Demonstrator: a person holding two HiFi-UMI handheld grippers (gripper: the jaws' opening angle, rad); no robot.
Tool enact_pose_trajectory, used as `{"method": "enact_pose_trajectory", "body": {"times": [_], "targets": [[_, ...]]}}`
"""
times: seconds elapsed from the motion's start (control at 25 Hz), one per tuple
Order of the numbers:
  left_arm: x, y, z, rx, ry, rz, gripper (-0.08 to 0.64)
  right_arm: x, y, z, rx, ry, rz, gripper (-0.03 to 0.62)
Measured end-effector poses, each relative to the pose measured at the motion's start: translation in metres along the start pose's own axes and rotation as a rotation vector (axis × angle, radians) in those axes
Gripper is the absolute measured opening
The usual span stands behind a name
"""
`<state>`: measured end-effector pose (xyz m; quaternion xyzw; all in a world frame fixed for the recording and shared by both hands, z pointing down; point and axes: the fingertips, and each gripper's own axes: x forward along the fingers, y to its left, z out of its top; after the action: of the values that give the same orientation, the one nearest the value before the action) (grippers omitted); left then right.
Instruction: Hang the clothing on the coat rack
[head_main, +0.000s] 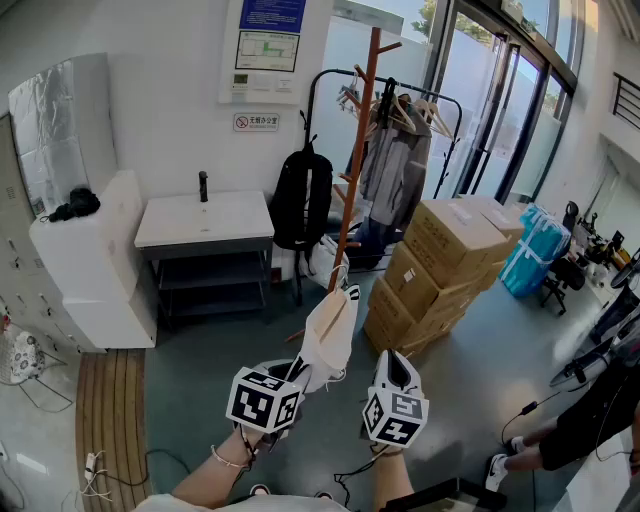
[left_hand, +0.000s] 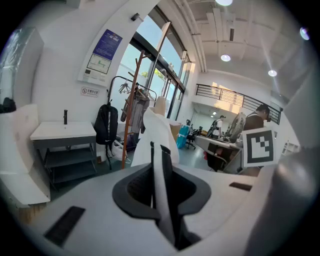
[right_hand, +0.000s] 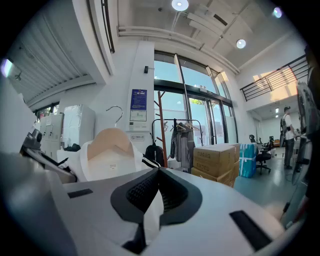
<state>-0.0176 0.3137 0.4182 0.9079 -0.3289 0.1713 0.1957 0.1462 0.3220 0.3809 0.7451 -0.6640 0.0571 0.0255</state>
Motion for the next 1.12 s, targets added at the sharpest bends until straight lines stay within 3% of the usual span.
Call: {"method": "enact_pose_trajectory", "body": {"times": [0.68, 1.12], "targets": [[-0.010, 0.031, -0.008, -0.055, 0.001, 0.015, 0.051, 0.009, 0.029, -0.001, 0.006, -0.020, 0.052, 0.021], [-0.025, 0.090, 0.001, -0.051, 0.004, -0.001, 0.051, 0.039, 0.077, -0.018, 0.064, 0.009, 0.022, 0.023]]}}
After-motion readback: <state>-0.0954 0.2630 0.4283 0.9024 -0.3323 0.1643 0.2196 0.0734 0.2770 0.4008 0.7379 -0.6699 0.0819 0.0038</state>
